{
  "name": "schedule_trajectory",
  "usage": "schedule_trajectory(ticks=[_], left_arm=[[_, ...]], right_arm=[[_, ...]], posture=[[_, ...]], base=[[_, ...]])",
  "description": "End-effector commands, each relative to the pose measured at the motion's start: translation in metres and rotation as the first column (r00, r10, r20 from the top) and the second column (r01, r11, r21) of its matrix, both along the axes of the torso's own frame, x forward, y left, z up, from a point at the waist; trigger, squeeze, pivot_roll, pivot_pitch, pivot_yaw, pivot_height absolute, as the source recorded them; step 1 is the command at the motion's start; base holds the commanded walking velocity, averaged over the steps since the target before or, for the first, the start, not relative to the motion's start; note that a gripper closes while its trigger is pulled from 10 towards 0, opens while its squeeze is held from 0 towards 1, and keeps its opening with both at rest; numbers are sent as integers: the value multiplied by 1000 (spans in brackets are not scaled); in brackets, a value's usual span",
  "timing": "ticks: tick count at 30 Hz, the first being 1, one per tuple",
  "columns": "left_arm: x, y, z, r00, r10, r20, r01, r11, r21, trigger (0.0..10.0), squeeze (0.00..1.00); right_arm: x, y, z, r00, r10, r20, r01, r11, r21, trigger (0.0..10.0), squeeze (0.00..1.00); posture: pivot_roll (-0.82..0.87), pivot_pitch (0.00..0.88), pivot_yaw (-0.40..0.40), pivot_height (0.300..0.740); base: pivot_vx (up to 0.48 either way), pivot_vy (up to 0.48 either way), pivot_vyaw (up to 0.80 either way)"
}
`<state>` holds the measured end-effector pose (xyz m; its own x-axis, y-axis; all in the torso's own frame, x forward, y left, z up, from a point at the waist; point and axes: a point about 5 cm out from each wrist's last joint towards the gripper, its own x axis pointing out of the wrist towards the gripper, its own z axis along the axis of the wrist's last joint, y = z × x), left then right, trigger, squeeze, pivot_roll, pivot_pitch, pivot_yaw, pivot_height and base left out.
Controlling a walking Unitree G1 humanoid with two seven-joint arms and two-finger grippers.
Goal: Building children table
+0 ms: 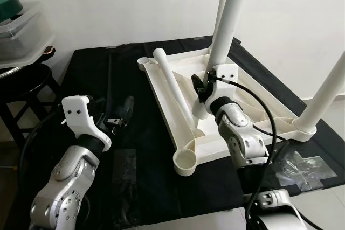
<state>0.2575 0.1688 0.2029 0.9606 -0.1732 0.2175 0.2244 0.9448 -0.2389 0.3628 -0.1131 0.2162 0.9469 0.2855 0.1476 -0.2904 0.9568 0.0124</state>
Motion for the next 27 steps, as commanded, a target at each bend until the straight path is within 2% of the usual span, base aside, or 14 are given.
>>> schedule_trajectory(ticks=[1, 4, 10, 19, 21, 27], left_arm=[[-2, 1, -1, 1000, 12, 0, -12, 1000, 17, 10000, 0], [-3, 0, -4, 1000, 17, -9, -17, 999, 30, 10000, 0], [-5, -2, -9, 999, 13, -31, -11, 999, 45, 10000, 0], [-8, -4, -15, 998, 16, -59, -13, 999, 42, 10000, 0], [-8, -6, -17, 997, 12, -70, -10, 999, 36, 10000, 0], [-9, -8, -19, 997, 1, -80, 3, 999, 49, 10000, 0]], right_arm=[[-4, 8, 6, 995, 94, 42, -95, 995, 7, 10000, 0], [-10, 16, 8, 973, 222, 57, -222, 975, -8, 10000, 0], [-19, 19, 11, 932, 355, 73, -353, 935, -34, 10000, 0], [-21, 14, 12, 905, 418, 76, -412, 907, -81, 10000, 0], [-26, 15, 11, 869, 491, 58, -480, 867, -135, 10000, 0], [-28, 16, 7, 844, 535, 27, -525, 837, -154, 10000, 0]], posture=[[10, 69, -2, 740], [8, 69, -1, 740], [6, 70, -1, 740], [3, 68, -2, 740], [4, 65, -5, 740], [5, 62, -9, 740]], base=[[0, 0, 0], [0, 0, 0], [0, 0, 0], [0, 0, 0], [0, 0, 0], [0, 0, 0]])
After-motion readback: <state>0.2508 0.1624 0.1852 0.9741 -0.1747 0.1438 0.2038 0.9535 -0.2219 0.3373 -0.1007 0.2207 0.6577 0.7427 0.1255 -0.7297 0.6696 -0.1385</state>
